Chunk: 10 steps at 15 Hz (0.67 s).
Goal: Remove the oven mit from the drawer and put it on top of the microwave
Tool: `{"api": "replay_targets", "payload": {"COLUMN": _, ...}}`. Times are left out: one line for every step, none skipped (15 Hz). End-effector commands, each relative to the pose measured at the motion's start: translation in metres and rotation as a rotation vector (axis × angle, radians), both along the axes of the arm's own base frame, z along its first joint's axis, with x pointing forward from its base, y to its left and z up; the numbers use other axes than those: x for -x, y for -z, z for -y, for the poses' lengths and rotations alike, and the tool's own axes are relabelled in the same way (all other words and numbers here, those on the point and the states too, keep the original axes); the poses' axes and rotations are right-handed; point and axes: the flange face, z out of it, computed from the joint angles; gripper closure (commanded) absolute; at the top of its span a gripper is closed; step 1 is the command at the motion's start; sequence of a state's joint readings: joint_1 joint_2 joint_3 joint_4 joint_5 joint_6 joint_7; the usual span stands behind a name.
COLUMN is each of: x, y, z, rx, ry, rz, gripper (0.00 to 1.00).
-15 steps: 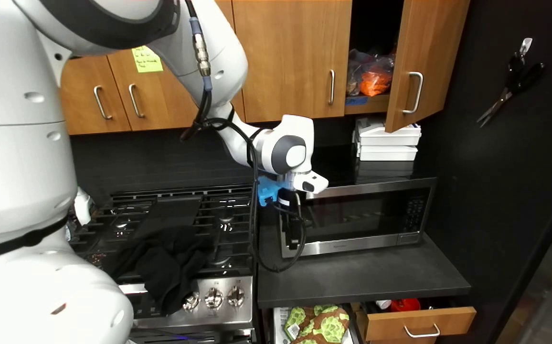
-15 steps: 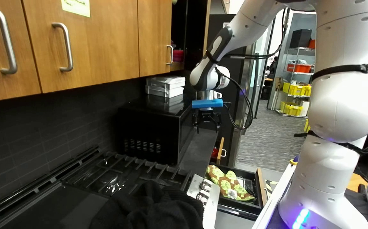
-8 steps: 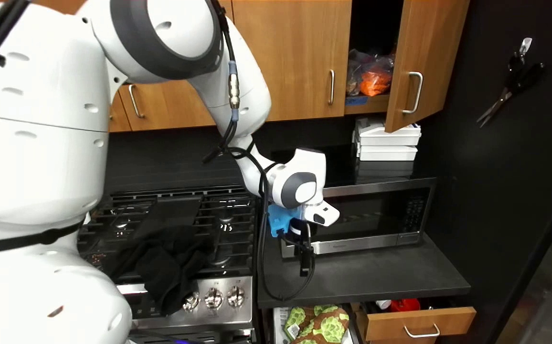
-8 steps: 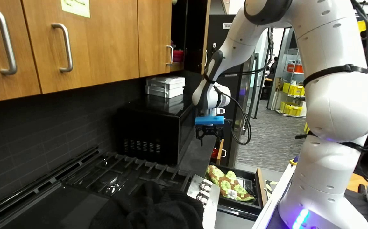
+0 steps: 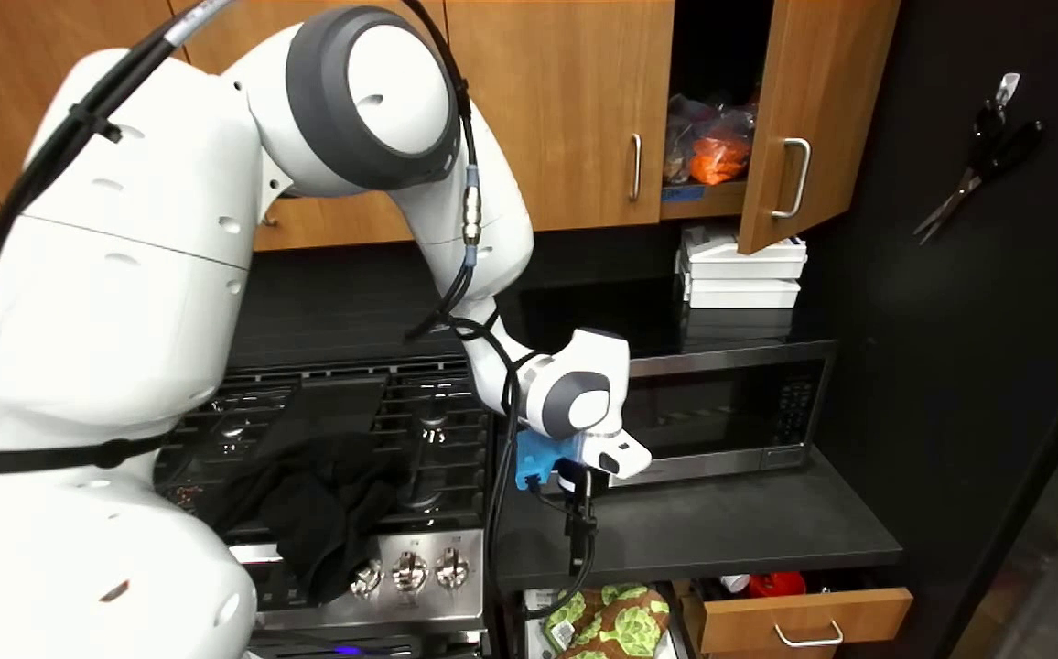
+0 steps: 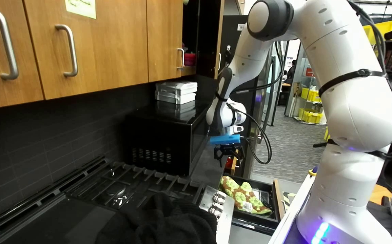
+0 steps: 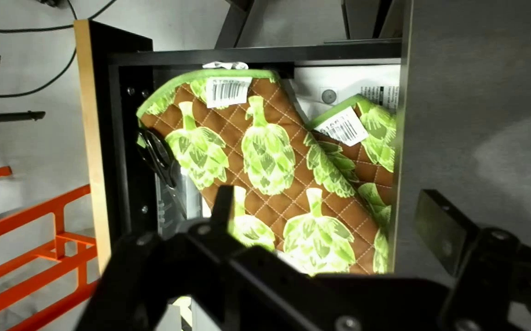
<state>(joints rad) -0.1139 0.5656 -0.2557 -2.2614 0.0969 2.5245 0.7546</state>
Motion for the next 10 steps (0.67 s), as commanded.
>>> {"api": "replay_targets", "payload": {"x": 0.017, "y": -0.001, "z": -0.001, "rx": -0.021, "ry": 0.053, "rz": -0.026, "gripper": 0.0}}
{"api": "replay_targets", "payload": {"x": 0.017, "y": 0.002, "z": -0.002, "rx": -0.028, "ry": 0.045, "rz": -0.006, "gripper": 0.0}}
{"api": "replay_targets", "payload": {"x": 0.016, "y": 0.005, "z": -0.002, "rx": -0.025, "ry": 0.041, "rz": 0.009, "gripper": 0.0}}
{"api": "replay_targets", "payload": {"x": 0.013, "y": 0.011, "z": -0.001, "rx": -0.012, "ry": 0.028, "rz": 0.033, "gripper": 0.0}}
{"api": "replay_targets", "payload": {"x": 0.012, "y": 0.022, "z": 0.004, "rx": -0.007, "ry": 0.035, "rz": 0.033, "gripper": 0.0}}
{"api": "replay_targets", "payload": {"x": 0.015, "y": 0.031, "z": 0.009, "rx": -0.015, "ry": 0.035, "rz": 0.029, "gripper": 0.0}}
{"api": "replay_targets", "payload": {"x": 0.024, "y": 0.042, "z": 0.017, "rx": -0.019, "ry": 0.062, "rz": 0.006, "gripper": 0.0}}
{"api": "replay_targets", "payload": {"x": 0.036, "y": 0.05, "z": 0.023, "rx": -0.018, "ry": 0.091, "rz": -0.016, "gripper": 0.0}}
{"api": "replay_targets", "payload": {"x": 0.049, "y": 0.058, "z": 0.028, "rx": -0.028, "ry": 0.129, "rz": -0.04, "gripper": 0.0}}
{"api": "replay_targets", "payload": {"x": 0.065, "y": 0.064, "z": 0.035, "rx": -0.033, "ry": 0.161, "rz": -0.063, "gripper": 0.0}}
